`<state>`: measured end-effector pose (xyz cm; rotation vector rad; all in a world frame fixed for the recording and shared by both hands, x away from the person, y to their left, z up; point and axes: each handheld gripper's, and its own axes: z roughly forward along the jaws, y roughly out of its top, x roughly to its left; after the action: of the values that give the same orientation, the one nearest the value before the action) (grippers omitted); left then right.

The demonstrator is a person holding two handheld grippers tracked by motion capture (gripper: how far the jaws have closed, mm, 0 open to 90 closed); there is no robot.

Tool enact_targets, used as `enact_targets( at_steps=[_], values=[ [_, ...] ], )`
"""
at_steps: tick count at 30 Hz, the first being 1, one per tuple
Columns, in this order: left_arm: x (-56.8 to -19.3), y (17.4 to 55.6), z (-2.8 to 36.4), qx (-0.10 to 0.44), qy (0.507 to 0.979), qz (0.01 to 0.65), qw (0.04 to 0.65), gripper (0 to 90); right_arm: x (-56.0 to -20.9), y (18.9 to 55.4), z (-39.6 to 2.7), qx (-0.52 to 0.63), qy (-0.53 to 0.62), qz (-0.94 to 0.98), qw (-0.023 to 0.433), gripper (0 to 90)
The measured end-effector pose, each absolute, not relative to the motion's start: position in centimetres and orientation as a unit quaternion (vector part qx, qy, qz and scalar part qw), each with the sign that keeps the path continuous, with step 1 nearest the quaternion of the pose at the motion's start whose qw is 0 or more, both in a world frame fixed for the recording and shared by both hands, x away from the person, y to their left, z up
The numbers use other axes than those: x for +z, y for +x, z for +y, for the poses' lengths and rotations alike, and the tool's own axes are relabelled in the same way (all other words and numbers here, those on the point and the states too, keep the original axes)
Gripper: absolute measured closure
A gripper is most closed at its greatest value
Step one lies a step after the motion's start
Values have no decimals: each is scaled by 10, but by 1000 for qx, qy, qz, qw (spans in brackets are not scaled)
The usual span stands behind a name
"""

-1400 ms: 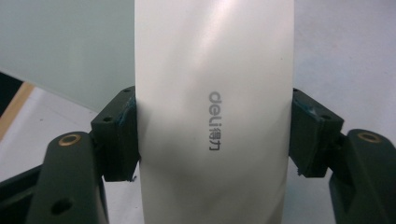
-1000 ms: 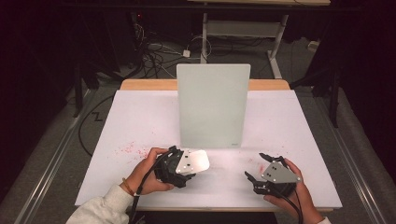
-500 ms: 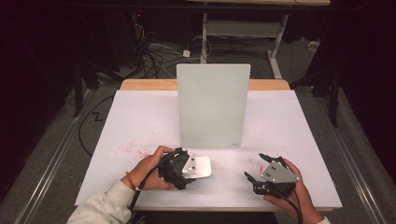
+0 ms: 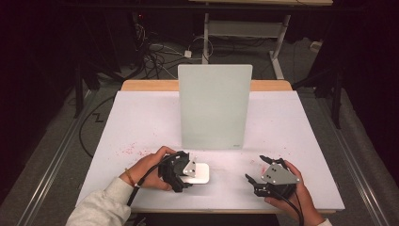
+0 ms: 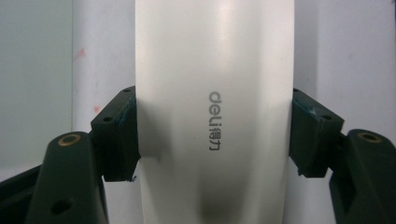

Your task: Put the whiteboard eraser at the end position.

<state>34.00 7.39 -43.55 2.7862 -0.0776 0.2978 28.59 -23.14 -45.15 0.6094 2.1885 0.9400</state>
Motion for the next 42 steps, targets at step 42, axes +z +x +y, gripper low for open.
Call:
enact_targets(
  at_steps=[42],
  values=[
    [-419, 317, 154, 317, 844, 195, 386, 181, -445, 282, -235, 379, 234, 827, 344, 246]
  ],
)
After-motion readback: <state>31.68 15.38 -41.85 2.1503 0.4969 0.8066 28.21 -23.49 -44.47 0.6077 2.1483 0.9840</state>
